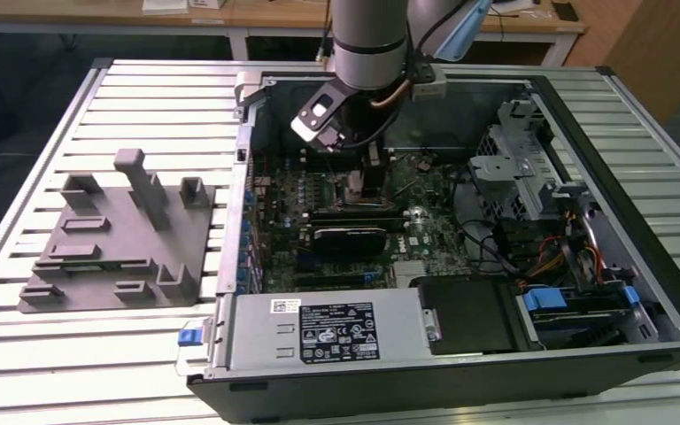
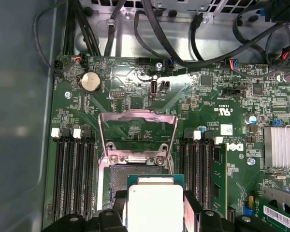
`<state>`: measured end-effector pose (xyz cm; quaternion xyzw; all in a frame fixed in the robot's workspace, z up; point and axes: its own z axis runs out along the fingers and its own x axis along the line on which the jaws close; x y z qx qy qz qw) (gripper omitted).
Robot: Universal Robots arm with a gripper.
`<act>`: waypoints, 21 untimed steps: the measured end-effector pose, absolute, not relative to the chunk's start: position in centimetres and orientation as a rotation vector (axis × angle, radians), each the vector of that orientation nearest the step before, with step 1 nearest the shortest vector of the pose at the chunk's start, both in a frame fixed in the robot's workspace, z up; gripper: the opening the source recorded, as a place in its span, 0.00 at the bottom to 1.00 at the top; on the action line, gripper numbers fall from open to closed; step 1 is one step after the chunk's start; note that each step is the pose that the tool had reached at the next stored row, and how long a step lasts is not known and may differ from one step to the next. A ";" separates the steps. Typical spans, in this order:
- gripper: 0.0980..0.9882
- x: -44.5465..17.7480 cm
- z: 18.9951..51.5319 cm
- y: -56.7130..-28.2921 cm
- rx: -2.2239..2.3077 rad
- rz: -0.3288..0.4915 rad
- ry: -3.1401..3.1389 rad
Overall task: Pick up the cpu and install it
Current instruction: 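Place the cpu into insertion slot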
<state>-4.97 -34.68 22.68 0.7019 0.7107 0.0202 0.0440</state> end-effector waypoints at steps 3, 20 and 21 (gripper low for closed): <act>0.50 -5.0 22.5 -34.6 2.149 0.061 2.168; 0.50 -5.0 21.0 -34.1 2.189 0.058 2.127; 0.50 -5.0 20.9 -34.0 2.192 0.058 2.125</act>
